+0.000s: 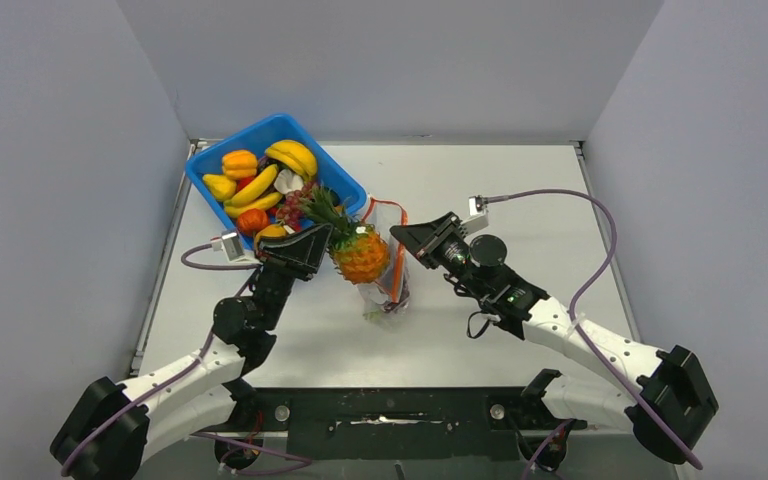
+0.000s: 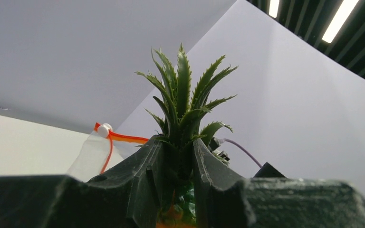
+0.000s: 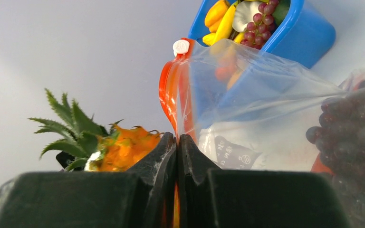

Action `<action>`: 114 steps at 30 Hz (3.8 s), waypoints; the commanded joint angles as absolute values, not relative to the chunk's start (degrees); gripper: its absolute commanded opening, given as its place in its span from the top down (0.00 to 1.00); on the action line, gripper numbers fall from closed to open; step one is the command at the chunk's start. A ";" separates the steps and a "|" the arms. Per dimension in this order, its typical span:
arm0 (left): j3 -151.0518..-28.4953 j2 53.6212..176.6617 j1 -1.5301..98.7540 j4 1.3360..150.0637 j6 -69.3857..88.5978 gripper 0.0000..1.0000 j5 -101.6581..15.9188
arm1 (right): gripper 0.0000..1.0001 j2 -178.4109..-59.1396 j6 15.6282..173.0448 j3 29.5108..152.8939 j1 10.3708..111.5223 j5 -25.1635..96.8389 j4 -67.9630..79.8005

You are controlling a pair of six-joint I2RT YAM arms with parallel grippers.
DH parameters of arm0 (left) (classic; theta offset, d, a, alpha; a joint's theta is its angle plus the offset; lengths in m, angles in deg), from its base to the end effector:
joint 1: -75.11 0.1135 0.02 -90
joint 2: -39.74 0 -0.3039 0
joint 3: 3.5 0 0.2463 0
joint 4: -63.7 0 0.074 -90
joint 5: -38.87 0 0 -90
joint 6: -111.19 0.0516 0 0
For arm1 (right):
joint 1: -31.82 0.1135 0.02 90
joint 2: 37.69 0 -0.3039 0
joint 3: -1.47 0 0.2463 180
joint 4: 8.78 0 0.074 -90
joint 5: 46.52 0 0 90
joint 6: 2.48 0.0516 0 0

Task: Place the food in the zip-top bag and seal the zipper
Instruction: Place the fake fruit in the zipper food storage bag.

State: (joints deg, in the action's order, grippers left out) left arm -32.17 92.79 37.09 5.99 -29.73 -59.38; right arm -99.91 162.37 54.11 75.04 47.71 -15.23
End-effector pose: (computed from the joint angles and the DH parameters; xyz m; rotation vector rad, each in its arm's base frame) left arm 0.1355 -0.0965 0.3234 -0.2637 1.0523 -1.3416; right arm 0.1822 0.1660 0.3345 0.5683 1.7681 1.4716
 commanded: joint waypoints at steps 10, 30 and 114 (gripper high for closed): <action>-35.15 93.28 36.24 -7.58 -30.12 1.00 -60.33 | 1.00 -102.09 166.74 55.49 75.50 44.98 -24.00; -31.25 96.03 34.92 0.05 -9.82 1.00 -60.25 | 1.00 -99.91 168.41 56.76 75.78 39.92 -26.69; -40.61 77.90 27.67 22.40 -19.72 1.00 -76.68 | 1.00 -107.13 132.60 86.43 91.83 77.91 31.00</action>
